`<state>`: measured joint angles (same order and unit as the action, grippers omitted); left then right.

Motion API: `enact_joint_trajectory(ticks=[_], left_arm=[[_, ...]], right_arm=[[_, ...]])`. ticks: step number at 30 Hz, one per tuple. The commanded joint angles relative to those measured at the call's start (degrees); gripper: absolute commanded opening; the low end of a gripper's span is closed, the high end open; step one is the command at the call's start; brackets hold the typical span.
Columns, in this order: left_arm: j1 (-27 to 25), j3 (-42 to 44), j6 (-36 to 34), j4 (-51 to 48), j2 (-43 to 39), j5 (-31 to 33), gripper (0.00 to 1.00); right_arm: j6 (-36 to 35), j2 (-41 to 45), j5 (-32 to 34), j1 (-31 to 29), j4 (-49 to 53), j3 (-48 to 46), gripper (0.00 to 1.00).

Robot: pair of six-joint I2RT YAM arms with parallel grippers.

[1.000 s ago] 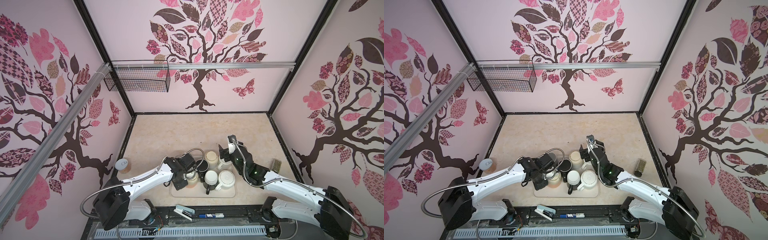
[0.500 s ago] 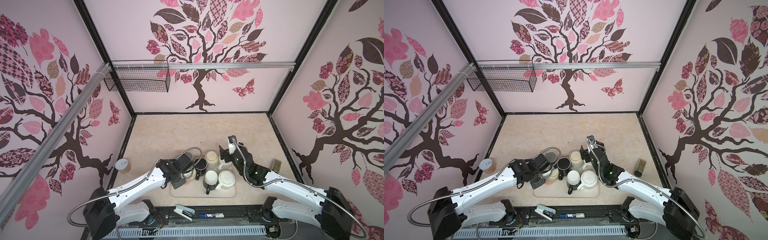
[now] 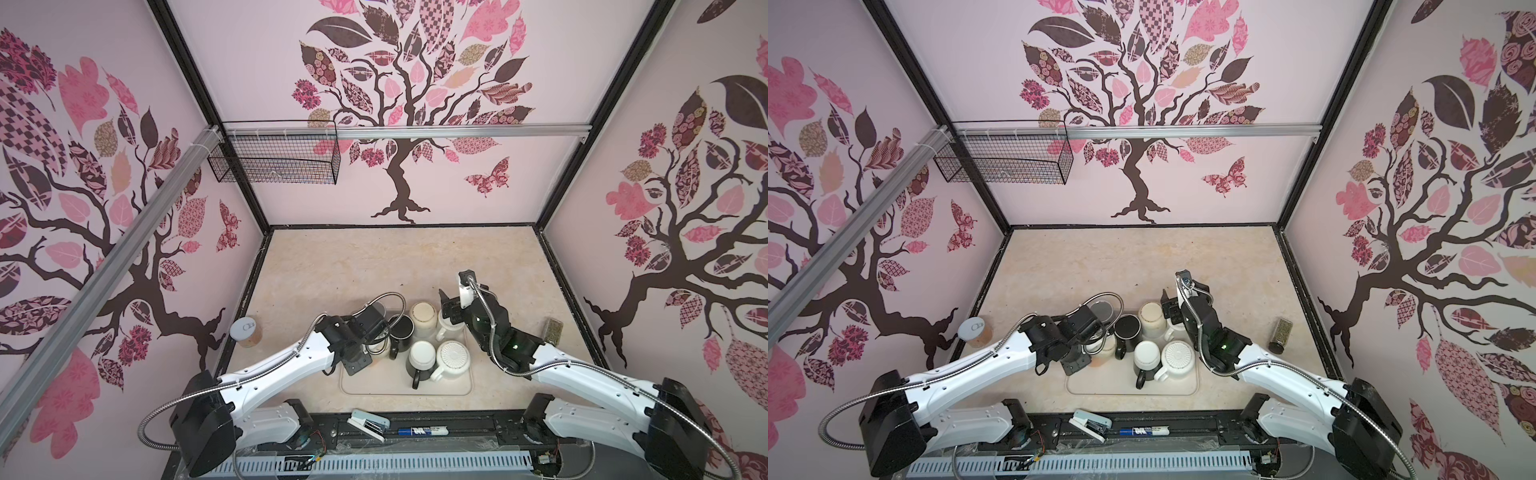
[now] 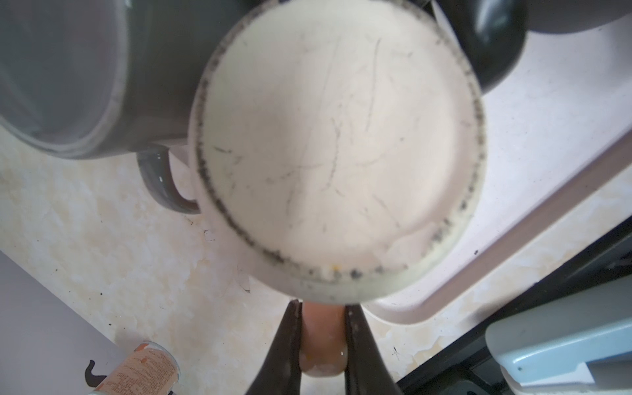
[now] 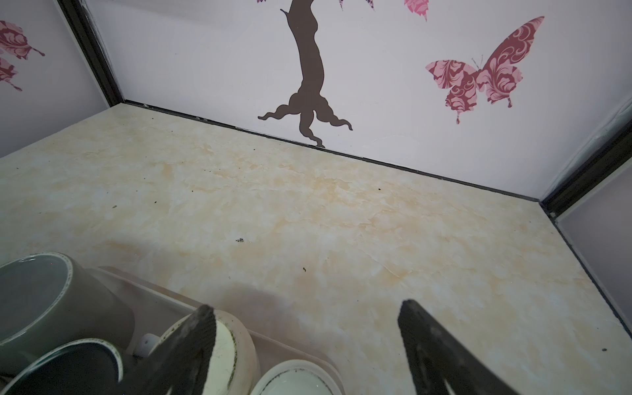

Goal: Turn the mug right side up

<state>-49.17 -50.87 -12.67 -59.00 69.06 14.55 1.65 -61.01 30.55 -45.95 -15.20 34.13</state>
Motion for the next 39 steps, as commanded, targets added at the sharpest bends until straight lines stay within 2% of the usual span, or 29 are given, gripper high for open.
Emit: enact_joint_trajectory(ticks=[1,8,16,27,39], left_arm=[[-0.1,-5.3,1.1,3.2,-2.7,2.2,0.00],[0.0,-5.6,0.9,3.4,-2.6,1.1,0.00],[0.1,-6.1,1.0,4.3,3.4,-1.8,0.00],[0.0,-3.4,1.6,6.3,3.2,3.0,0.00],[0.1,-2.0,1.6,6.9,4.6,3.0,0.00]], right_arm=[[1.1,0.7,-0.4,-0.1,0.2,2.0,0.87],[2.2,-0.6,-0.8,-0.2,0.6,2.4,0.87],[1.5,-1.2,0.4,-0.1,0.1,1.8,0.88],[1.0,-1.4,-0.1,-0.2,-0.6,0.8,0.88],[1.1,-1.3,-0.1,-0.2,-0.3,0.4,0.89]])
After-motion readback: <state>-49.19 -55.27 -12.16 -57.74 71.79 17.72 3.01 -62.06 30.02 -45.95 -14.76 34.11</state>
